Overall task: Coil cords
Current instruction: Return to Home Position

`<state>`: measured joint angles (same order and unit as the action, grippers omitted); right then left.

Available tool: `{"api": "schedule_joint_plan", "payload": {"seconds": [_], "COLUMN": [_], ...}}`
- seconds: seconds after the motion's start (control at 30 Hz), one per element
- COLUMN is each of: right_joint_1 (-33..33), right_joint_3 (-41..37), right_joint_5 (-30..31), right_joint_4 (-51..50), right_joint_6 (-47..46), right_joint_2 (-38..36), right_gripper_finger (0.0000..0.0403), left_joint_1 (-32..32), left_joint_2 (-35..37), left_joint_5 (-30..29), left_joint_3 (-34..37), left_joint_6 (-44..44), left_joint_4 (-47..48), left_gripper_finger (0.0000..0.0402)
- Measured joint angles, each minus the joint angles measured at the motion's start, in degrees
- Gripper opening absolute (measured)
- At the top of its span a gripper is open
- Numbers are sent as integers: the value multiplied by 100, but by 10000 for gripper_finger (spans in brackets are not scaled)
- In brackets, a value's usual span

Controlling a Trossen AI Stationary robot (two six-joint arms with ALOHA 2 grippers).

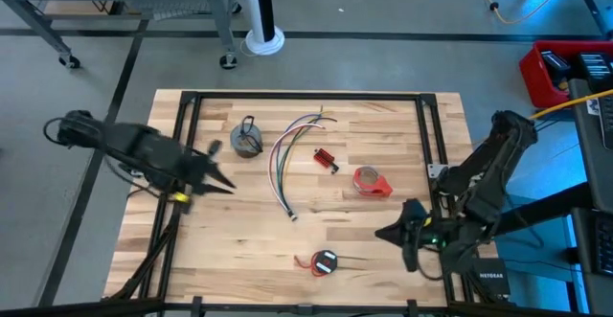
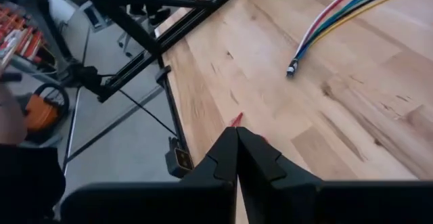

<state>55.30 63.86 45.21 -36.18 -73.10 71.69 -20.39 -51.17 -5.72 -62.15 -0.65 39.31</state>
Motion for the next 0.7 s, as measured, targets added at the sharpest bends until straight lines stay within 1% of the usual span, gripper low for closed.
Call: {"api": "schedule_joint_plan", "payload": {"seconds": [0.2,0.37,0.53,0.7], "right_joint_1": [70,93,533,1196], "right_joint_3": [-2,-4,-4,-4], "right_joint_5": [-16,130,788,1545], "right_joint_4": [-526,-900,-1143,-1207], "right_joint_6": [-6,13,15,22], "right_joint_2": [-492,-785,-1023,-1154], "right_gripper_finger": [10,10,10,10], "left_joint_1": [-230,-292,-292,-292], "left_joint_2": [1263,2328,3430,4517], "left_joint_5": [-5,-6,-4,-3], "left_joint_3": [25,528,1360,2290], "left_joint_6": [185,335,726,811], "left_joint_4": [677,655,564,10], "left_gripper_finger": [56,56,56,56]}}
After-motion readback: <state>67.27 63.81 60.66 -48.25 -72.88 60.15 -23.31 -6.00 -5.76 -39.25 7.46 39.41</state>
